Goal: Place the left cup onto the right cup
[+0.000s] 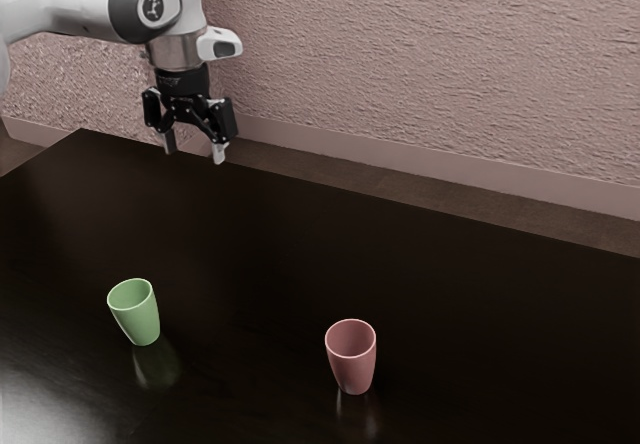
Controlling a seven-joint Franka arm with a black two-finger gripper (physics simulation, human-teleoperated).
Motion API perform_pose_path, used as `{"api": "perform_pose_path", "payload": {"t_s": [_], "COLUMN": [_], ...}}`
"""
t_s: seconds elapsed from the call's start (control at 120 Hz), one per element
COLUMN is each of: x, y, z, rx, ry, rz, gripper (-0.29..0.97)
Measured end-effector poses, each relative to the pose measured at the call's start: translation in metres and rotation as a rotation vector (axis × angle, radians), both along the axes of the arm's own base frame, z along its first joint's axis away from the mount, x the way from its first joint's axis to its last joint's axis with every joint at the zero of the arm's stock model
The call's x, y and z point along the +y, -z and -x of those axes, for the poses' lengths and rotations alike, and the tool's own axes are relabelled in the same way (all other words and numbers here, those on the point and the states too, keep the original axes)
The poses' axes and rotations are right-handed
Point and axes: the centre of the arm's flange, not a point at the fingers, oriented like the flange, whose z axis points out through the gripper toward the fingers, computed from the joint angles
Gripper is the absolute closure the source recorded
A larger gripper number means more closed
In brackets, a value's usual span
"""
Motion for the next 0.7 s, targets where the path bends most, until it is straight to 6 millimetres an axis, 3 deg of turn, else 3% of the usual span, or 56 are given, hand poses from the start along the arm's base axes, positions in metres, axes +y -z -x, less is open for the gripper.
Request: {"api": "perform_pose_path", "payload": {"t_s": [0.175, 0.558, 0.7], "x": [-0.001, 0.007, 0.009], "y": [0.010, 0.106, 0.116], "z": [0.000, 0.013, 0.031], "rx": [0.015, 0.104, 0.096], "ry": [0.005, 0.003, 0.009], "rz": [0.000, -0.002, 0.014], "gripper": [0.00, 0.00, 0.00]}}
